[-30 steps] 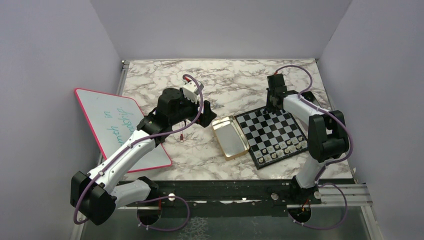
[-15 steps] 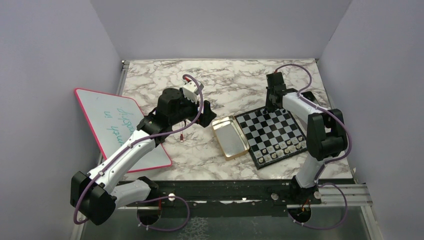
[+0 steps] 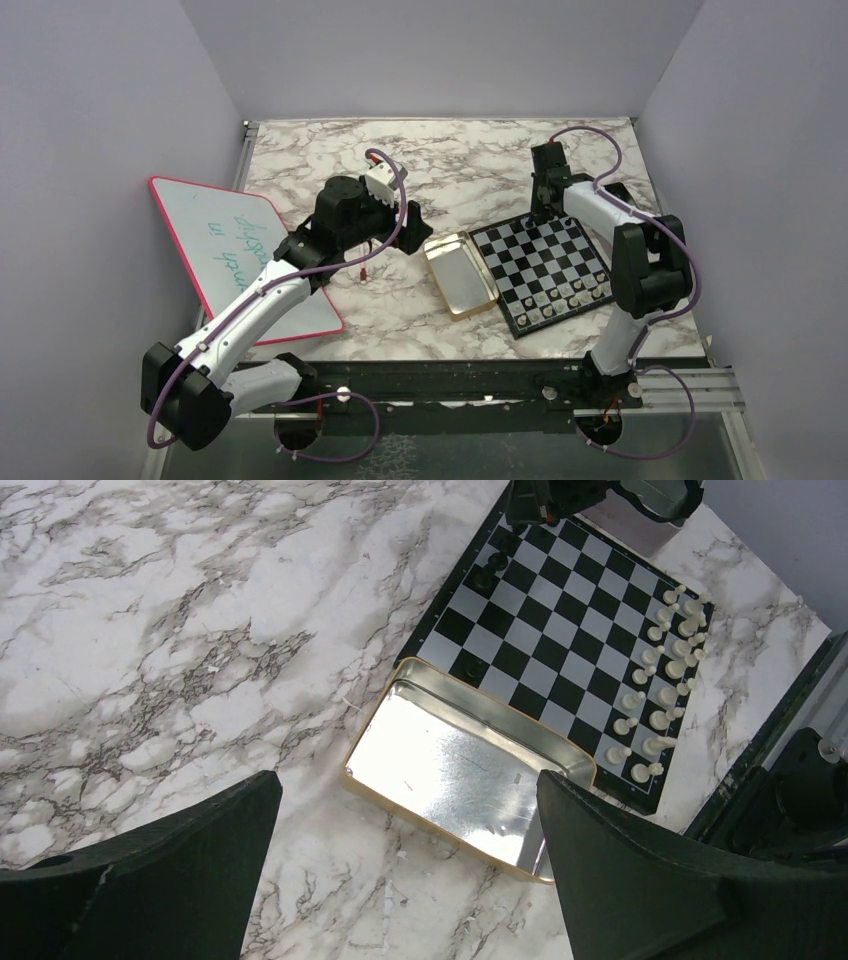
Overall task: Set up the chess pieces on the board
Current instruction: Place the chess piece on the chessboard, then pick up the chess piece from the storage box.
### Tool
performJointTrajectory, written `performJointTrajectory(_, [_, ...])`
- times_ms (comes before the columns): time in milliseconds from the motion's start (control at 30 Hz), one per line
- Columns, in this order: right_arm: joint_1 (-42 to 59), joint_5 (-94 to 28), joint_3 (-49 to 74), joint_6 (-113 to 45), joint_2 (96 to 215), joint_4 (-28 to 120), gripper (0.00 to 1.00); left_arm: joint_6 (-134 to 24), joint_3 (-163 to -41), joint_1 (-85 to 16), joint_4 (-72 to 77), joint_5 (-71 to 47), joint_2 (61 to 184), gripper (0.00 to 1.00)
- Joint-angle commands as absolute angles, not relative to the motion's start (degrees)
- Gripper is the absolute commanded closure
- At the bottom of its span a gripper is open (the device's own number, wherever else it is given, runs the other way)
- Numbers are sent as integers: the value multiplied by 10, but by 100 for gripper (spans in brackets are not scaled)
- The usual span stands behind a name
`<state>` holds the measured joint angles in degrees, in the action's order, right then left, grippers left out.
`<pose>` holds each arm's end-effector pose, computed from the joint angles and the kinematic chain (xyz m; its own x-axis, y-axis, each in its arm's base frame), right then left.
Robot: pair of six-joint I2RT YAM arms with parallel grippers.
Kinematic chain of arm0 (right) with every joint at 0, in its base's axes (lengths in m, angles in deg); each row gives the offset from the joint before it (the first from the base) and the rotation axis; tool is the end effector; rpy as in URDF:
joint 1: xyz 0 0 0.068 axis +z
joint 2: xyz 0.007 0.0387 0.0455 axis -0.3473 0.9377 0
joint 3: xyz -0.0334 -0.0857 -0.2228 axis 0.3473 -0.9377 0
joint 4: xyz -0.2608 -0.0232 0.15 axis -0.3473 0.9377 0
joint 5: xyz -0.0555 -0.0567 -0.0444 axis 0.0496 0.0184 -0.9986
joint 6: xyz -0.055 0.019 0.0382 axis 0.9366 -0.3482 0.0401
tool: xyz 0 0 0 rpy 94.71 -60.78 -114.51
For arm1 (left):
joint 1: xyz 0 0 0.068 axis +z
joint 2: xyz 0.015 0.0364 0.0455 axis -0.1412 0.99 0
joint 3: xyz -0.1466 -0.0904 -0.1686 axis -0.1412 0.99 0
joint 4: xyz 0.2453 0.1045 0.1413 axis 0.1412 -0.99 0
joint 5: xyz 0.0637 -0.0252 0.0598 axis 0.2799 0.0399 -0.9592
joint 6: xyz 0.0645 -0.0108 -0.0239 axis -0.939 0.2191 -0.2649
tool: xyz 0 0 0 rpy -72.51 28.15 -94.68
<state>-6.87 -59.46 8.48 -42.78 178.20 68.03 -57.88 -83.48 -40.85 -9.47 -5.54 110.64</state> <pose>0.4157 0.0808 0.1315 -0.7752 0.0767 -0.6271 0.1758 0.9796 -0.0976 0.2717 -0.1920 0.2844 -0.3971 0.0813 -0.9142 0.6734 0.7026 -0.2300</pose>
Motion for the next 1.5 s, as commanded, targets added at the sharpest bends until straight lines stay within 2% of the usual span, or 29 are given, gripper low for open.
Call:
performJointTrajectory(0, [-65, -618, 109, -438, 1790, 698, 82, -585, -829, -410, -92, -65, 1095, 1])
performJointTrajectory(500, [-78, -681, 140, -398, 1743, 676, 75, -585, -828, -410, -91, -66, 1096, 1])
performJointTrajectory(900, [-220, -650, 171, -424, 1775, 644, 74, -584, -824, -412, -88, -63, 1090, 1])
performJointTrajectory(1067, [-278, -612, 169, -434, 1805, 625, 69, -586, -822, -414, -88, -65, 1088, 1])
performJointTrajectory(1300, [-307, -563, 166, -453, 1847, 598, 65, -592, -825, -419, -94, -71, 1087, 1])
performJointTrajectory(1467, [-314, -574, 148, -497, 1854, 570, 64, -597, -827, -422, -98, -75, 1088, 1])
